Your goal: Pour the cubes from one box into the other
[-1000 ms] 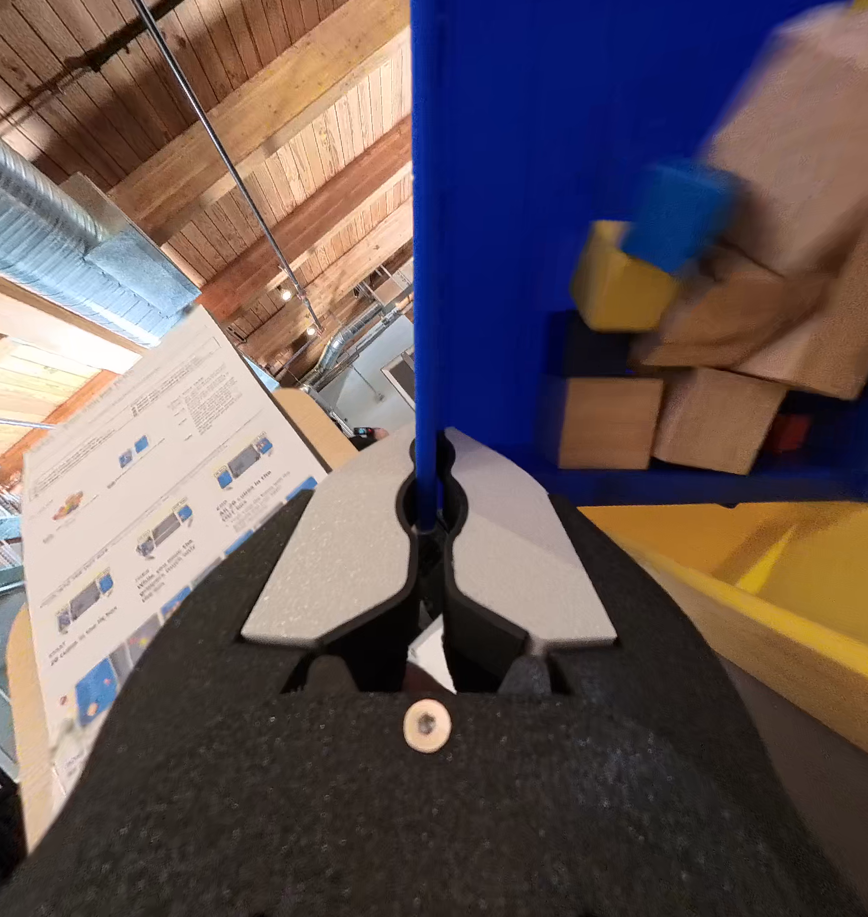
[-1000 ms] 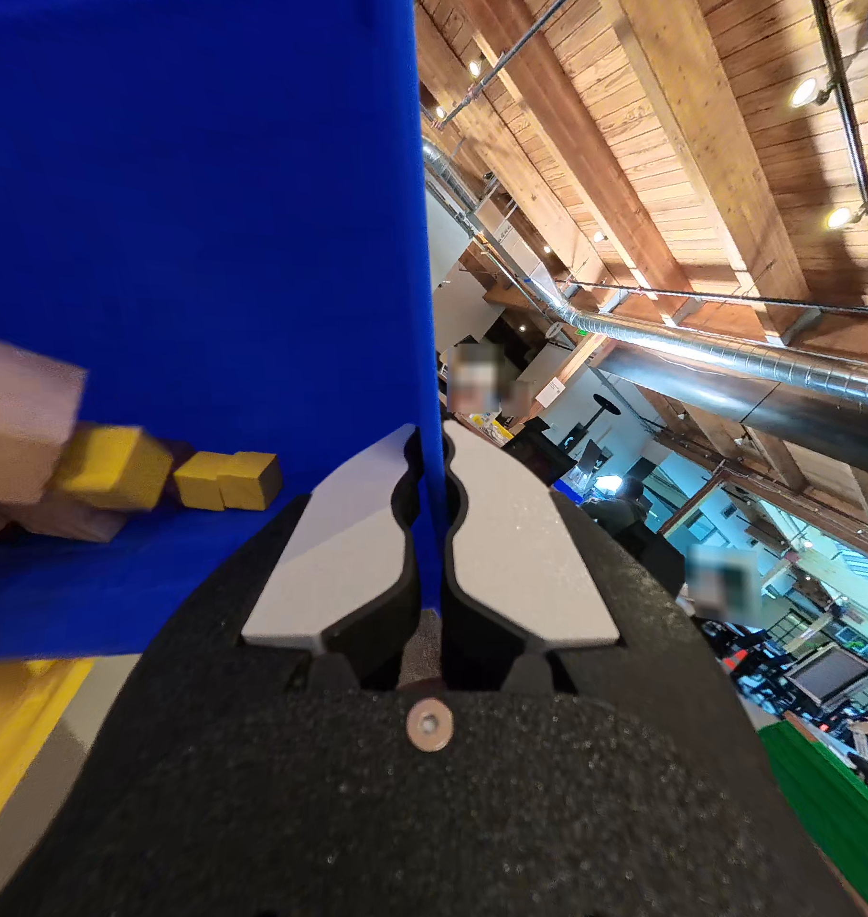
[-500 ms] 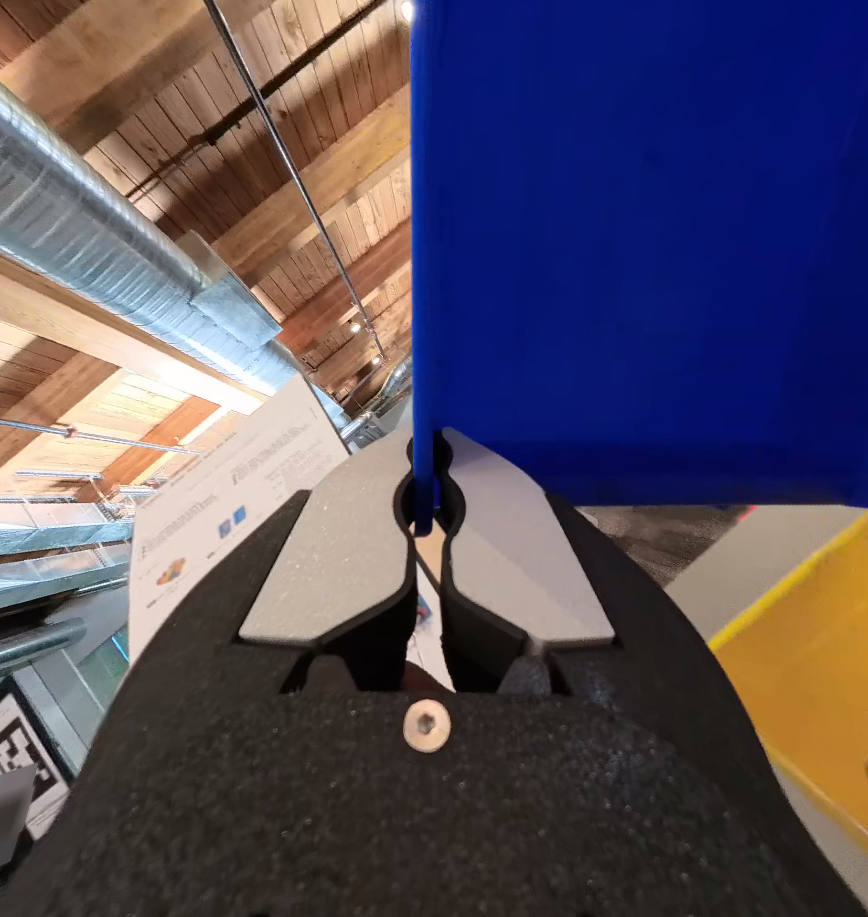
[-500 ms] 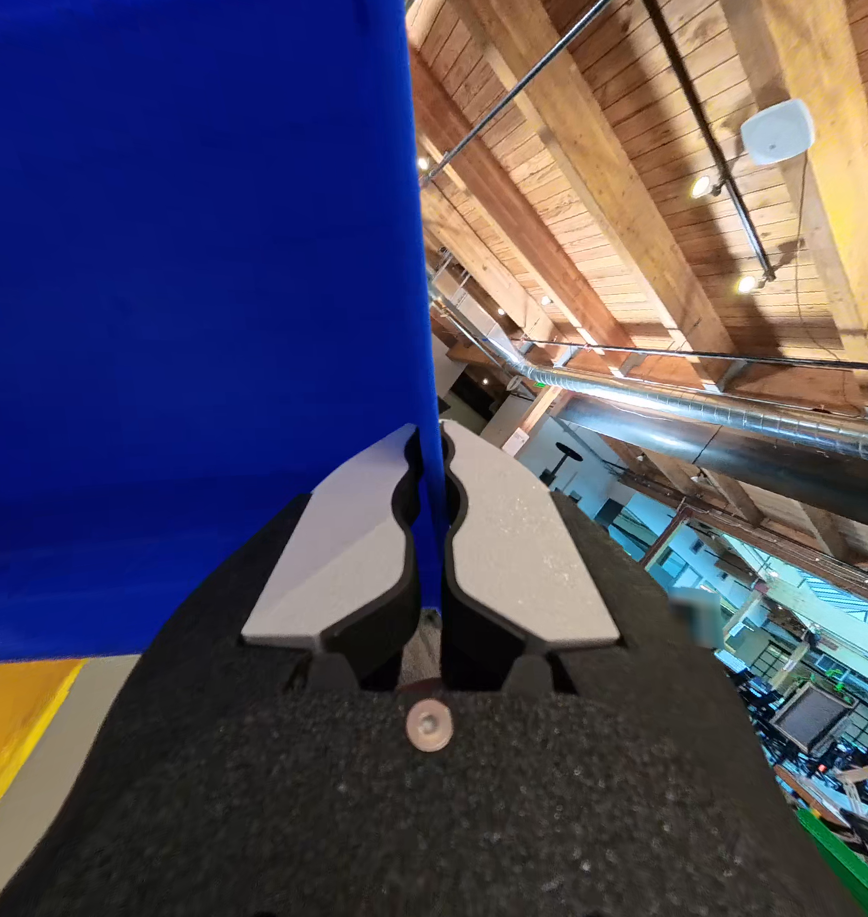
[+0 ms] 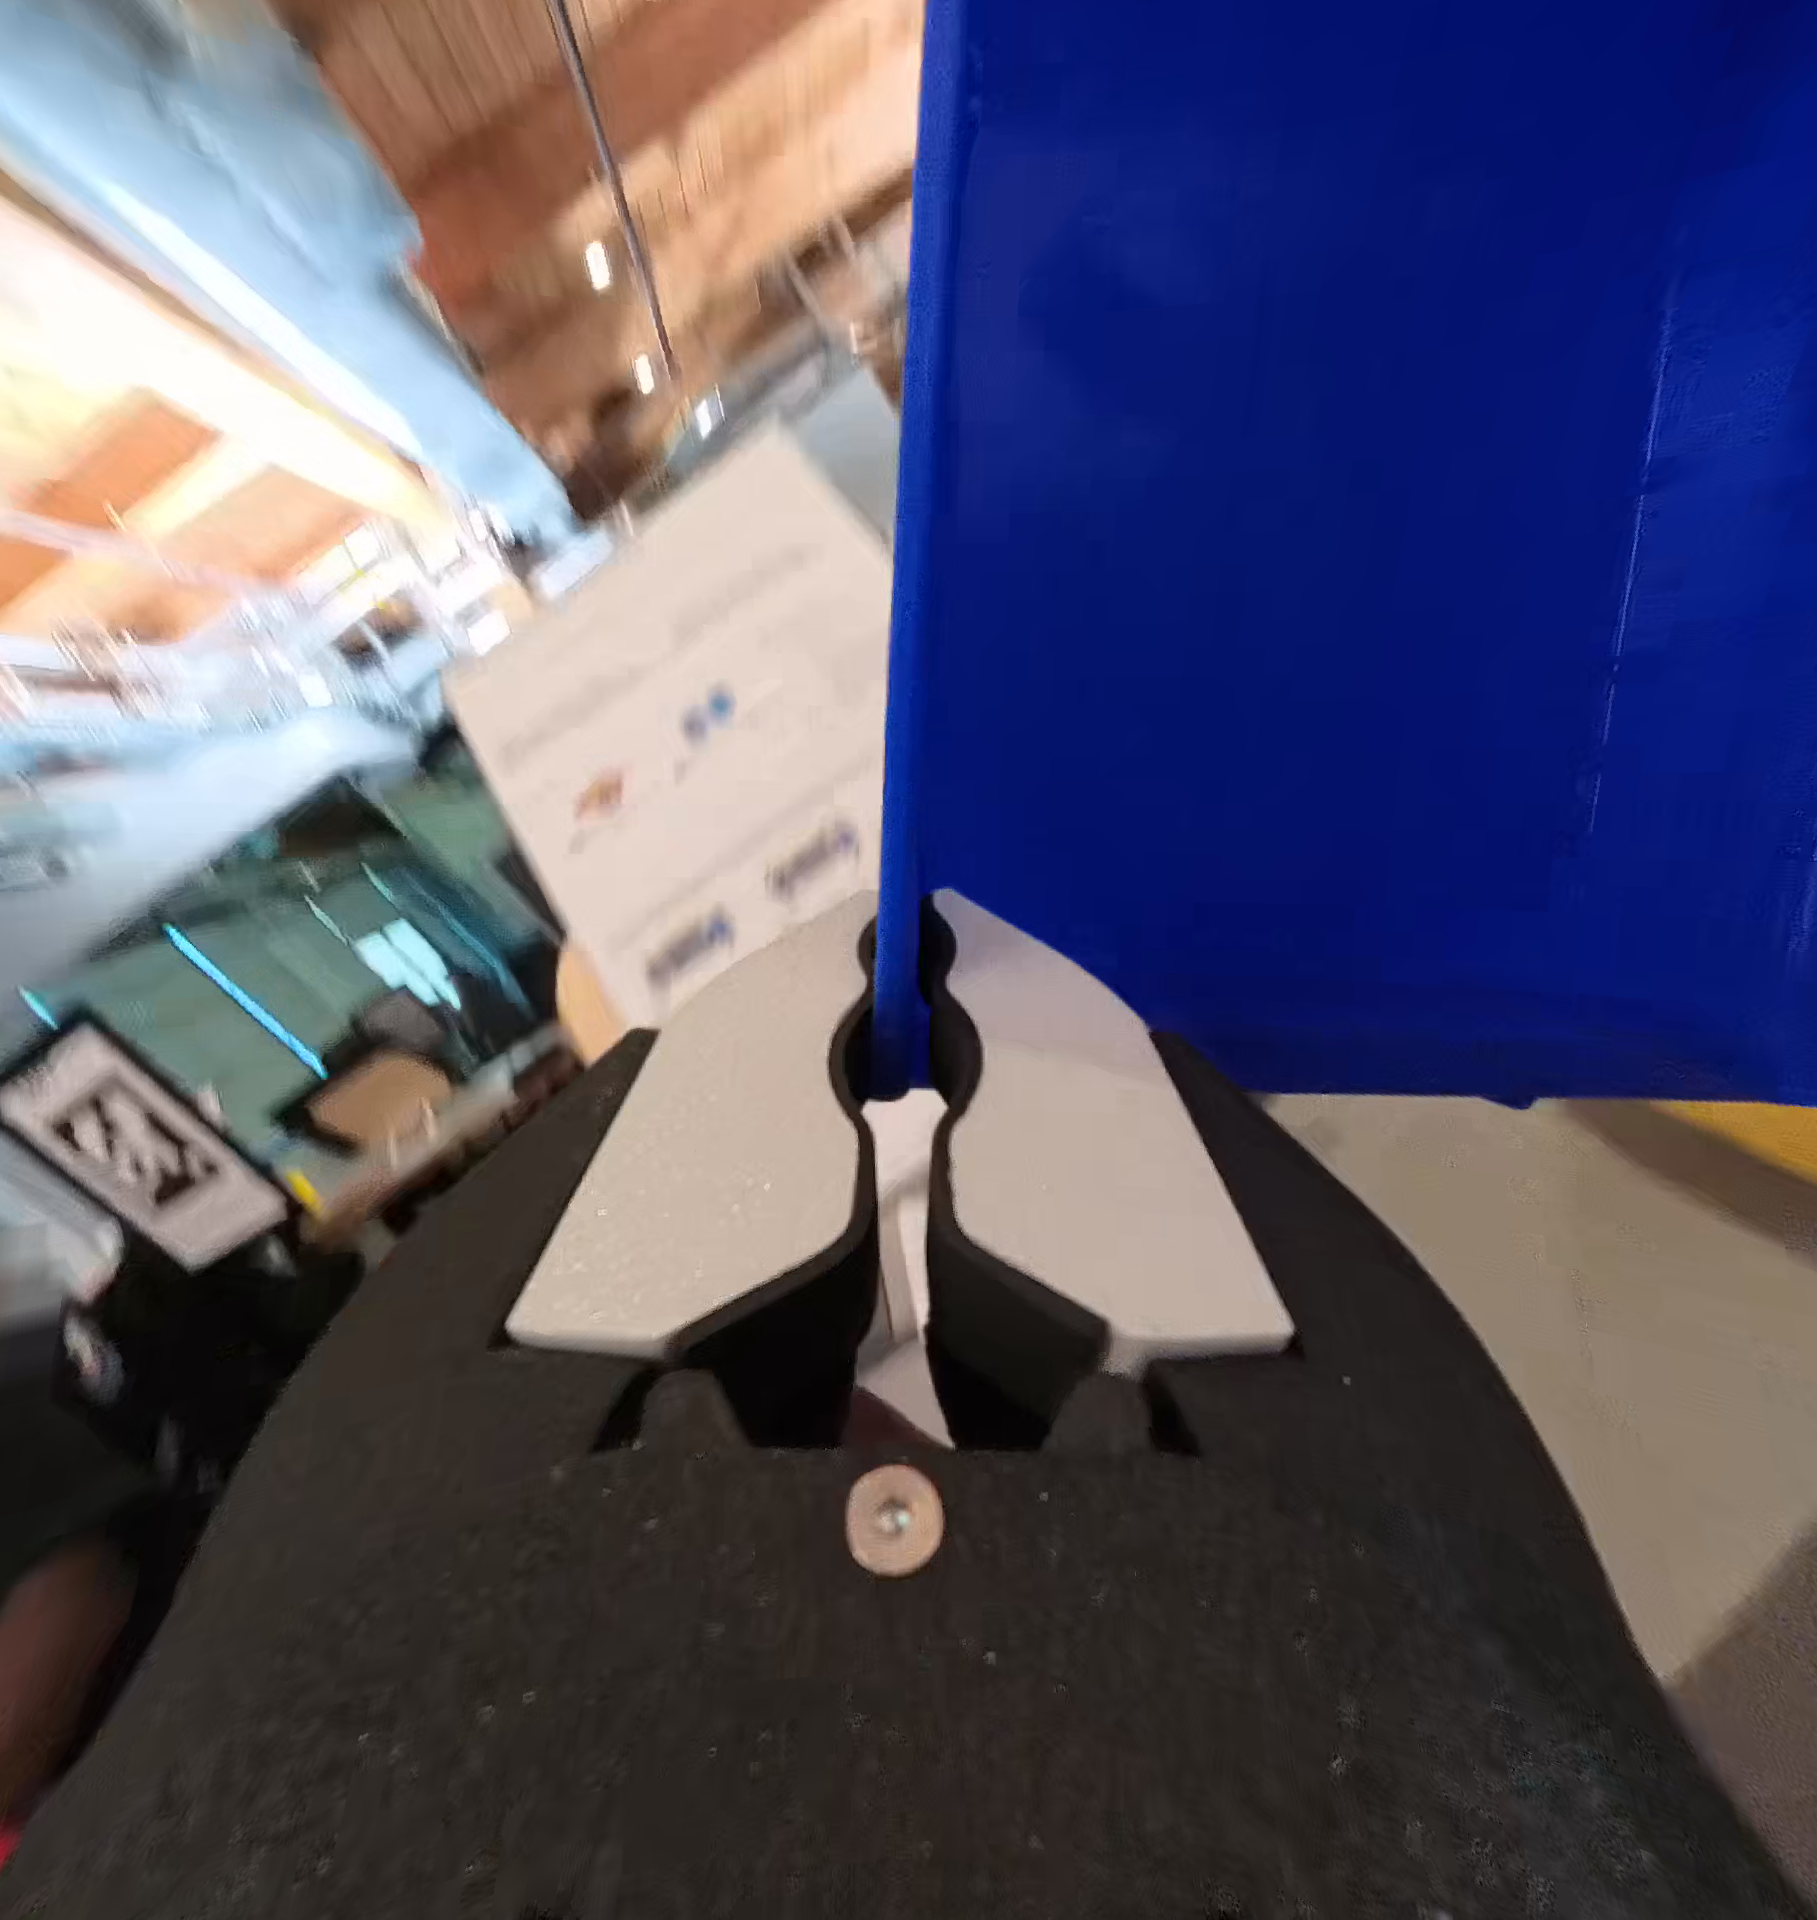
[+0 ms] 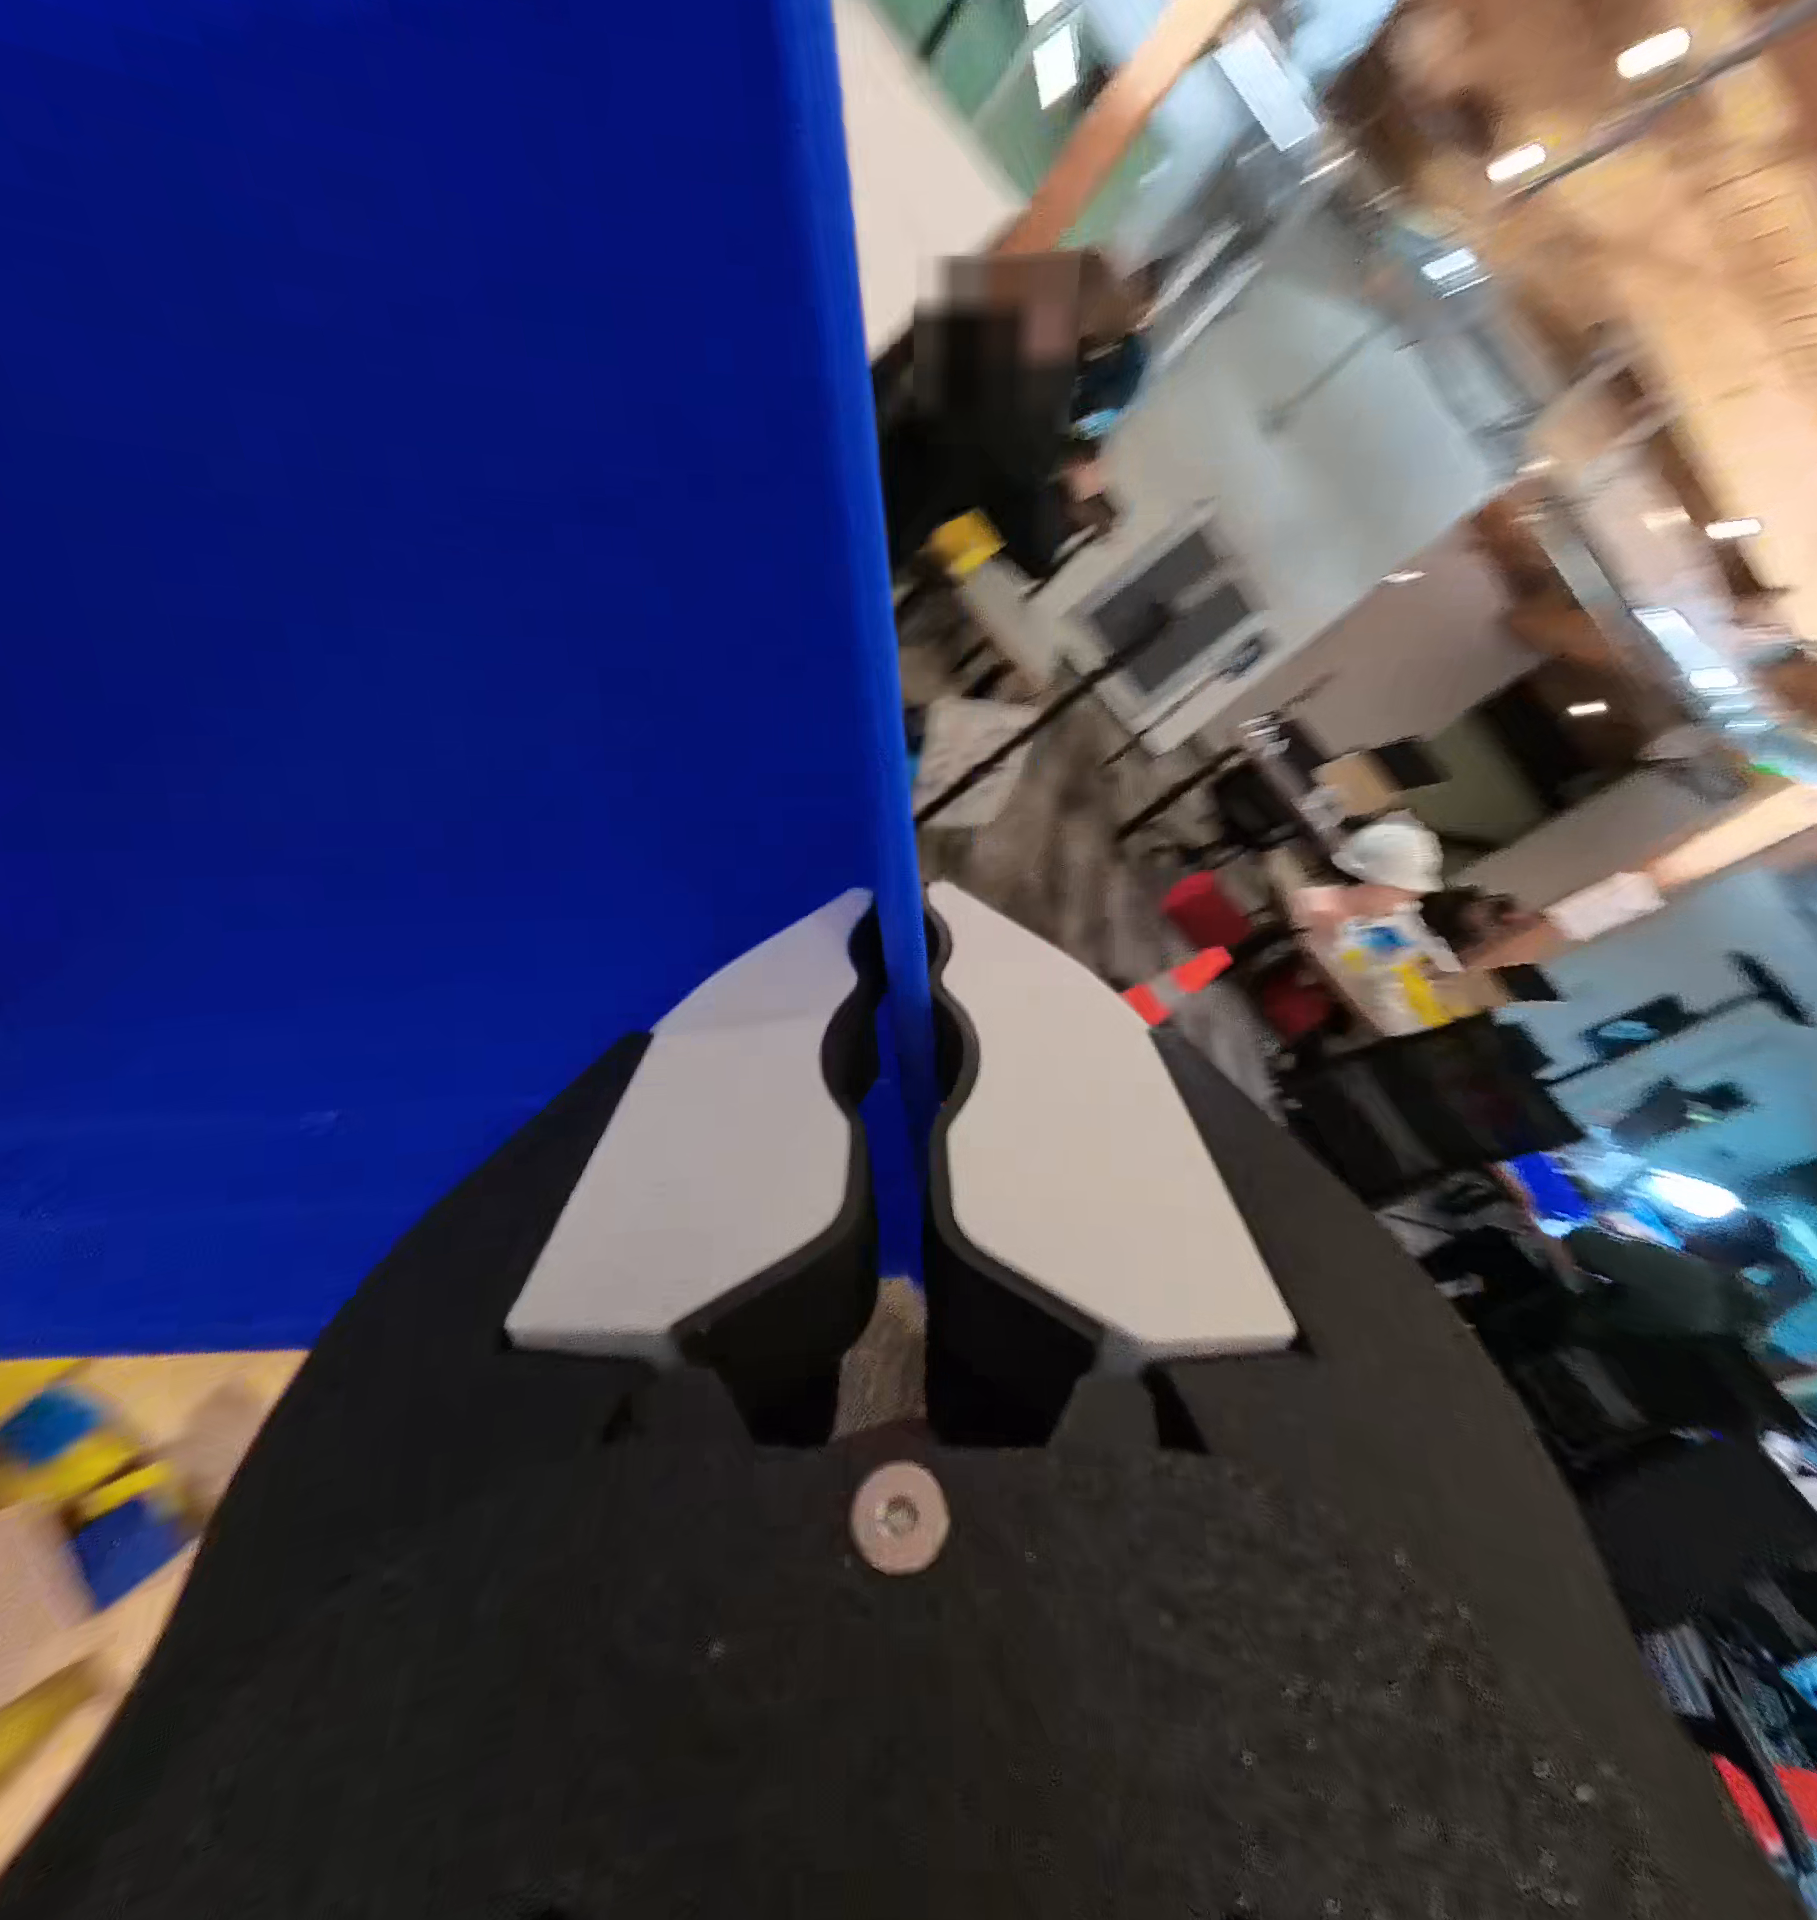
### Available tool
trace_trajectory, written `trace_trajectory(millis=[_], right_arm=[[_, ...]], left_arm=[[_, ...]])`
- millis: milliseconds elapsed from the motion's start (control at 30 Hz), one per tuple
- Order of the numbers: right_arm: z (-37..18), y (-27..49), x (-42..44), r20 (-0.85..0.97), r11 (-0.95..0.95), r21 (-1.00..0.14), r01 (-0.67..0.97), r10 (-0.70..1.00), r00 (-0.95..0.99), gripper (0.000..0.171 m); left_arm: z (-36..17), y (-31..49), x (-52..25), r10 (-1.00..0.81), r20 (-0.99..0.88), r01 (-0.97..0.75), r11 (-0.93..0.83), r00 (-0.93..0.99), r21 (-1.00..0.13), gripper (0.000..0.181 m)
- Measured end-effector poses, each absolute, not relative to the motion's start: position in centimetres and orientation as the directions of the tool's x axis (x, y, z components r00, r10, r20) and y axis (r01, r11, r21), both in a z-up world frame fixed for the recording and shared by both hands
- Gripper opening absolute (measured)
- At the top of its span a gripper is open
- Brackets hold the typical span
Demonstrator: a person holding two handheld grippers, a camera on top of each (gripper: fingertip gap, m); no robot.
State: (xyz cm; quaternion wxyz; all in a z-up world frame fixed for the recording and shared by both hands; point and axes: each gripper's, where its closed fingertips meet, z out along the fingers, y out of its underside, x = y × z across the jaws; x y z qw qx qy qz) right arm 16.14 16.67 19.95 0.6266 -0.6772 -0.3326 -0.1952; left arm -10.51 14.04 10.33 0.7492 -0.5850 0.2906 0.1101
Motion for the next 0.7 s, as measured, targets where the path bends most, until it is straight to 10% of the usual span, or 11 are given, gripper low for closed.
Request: trace_trajectory(millis=[333, 700], right_arm=[[1.5, 23.7, -21.1, 0.457, -0.071, -0.354, 0.933, 0.857, 0.239, 0.008], [-11.5, 30.0, -37.7, 0.119, -0.117, -0.146, 0.982, 0.984, 0.134, 0.011]], left_arm=[[-4.7, 3.1, -39.6, -0.18, -0.195, -0.258, -0.464, 0.964, -0.847, 0.003], [-11.9, 5.3, -52.1, -0.089, 0.084, -0.001, -0.688, 0.993, -0.725, 0.004]])
